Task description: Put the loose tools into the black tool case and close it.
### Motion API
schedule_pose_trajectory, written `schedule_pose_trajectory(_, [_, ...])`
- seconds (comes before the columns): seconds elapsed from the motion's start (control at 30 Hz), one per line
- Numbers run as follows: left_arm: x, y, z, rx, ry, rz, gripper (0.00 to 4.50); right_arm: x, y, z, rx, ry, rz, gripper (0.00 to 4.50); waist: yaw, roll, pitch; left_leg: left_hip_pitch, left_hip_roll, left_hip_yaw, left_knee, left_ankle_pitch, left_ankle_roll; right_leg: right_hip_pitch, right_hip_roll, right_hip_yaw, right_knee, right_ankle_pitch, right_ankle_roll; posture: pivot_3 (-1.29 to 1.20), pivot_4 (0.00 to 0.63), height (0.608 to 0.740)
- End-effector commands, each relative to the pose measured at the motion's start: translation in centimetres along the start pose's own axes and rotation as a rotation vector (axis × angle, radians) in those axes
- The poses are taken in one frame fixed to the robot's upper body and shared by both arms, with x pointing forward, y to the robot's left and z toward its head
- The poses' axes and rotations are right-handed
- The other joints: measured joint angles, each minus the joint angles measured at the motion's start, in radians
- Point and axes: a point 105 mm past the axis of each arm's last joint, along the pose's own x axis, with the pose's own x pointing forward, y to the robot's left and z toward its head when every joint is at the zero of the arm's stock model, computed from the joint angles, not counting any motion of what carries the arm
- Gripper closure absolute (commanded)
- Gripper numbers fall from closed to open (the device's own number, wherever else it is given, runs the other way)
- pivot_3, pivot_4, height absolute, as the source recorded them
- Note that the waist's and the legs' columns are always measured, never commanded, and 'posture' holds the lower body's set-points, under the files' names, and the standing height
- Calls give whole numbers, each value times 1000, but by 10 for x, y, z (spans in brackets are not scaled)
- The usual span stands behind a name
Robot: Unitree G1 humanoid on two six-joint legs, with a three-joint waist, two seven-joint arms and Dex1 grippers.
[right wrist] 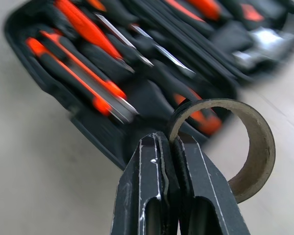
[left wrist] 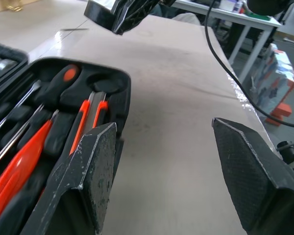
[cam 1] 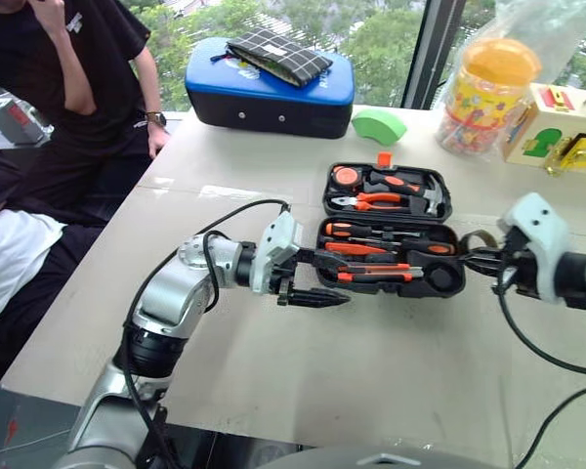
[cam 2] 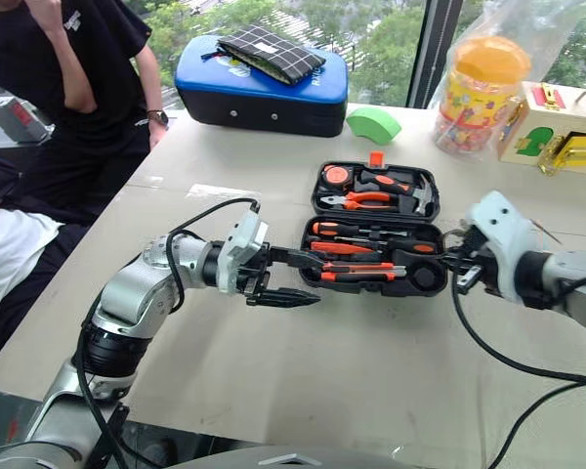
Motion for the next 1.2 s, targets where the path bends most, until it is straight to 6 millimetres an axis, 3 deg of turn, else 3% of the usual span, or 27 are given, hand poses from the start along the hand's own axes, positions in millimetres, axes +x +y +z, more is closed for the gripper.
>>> schedule_pose_trajectory(0.03, [-1, -7, 10, 53, -20, 13, 1350, 11, 2, -7, -3, 70, 18, 4466, 9, 0, 0, 0, 0, 0, 0, 0, 0, 0, -3, 0, 0, 0, 0, 0, 150, 740])
schedule_pose_trajectory(0.47, [-2, -12, 6, 32, -31, 94, 1350, 28, -1, -39, 9, 231, 86, 4466, 10, 0, 0, 0, 0, 0, -1, 0, 1, -1, -6, -2, 0, 0, 0, 0, 150, 740])
schedule_pose_trajectory(0.5, [-2, -12, 5, 30, -31, 97, 1350, 28, 0, -39, 8, 232, 97, 3848, 10, 0, 0, 0, 0, 0, -1, 0, 1, -1, -6, -3, 0, 0, 0, 0, 150, 740])
schedule_pose_trajectory(0.53, [-2, -12, 5, 29, -31, 99, 1350, 29, 1, -39, 7, 229, 106, 3630, 11, 0, 0, 0, 0, 0, -1, 0, 1, -1, -6, -3, 0, 0, 0, 0, 150, 740])
schedule_pose_trajectory(0.57, [-3, -12, 4, 28, -30, 101, 1350, 29, 3, -37, 10, 220, 116, 3076, 11, 0, 0, 0, 0, 0, -1, 0, 1, -1, -6, -3, 0, 0, 0, 0, 150, 740])
schedule_pose_trajectory(0.7, [-5, -8, 0, 19, -27, 112, 1350, 27, 5, -25, 23, 166, 133, 1805, 9, 0, 0, 0, 0, 0, -1, 0, 1, -1, -6, -3, 0, 0, 0, 0, 150, 740])
schedule_pose_trajectory(0.83, [-10, 2, -4, -36, -44, 169, 1350, 17, 11, -7, -8, 61, 171, 1805, 10, 0, 0, 0, 0, 0, -2, 0, 1, -1, -6, -3, 0, 0, 0, 0, 150, 740])
schedule_pose_trajectory(0.9, [-13, 18, -6, -92, -62, 266, 1350, 9, 6, 8, -14, -32, 153, 1805, 9, 0, 0, 0, 0, 0, -1, 0, 1, -1, -6, -3, 0, 0, 0, 0, 150, 740])
schedule_pose_trajectory(1.07, [-17, 78, -2, -223, -129, 632, 1350, 10, -33, 41, 27, -273, -59, 1805, 11, -4, 1, 0, 0, 0, 1, 0, 1, 0, -6, -6, 1, 0, 1, 0, 150, 740])
schedule_pose_trajectory(1.13, [-17, 101, -7, -304, -83, 767, 1350, 17, -53, 42, 103, -273, -149, 1805, 11, -4, 1, 0, -1, -1, 1, 0, 1, 0, -6, -6, 2, 0, 1, 0, 150, 740])
schedule_pose_trajectory(1.2, [-16, 123, -11, -396, -50, 874, 1350, 25, -76, 38, 312, -274, -187, 1805, 11, -4, 1, 0, -1, 0, 1, 0, 1, -1, -5, -6, 3, 0, 1, 0, 150, 740])
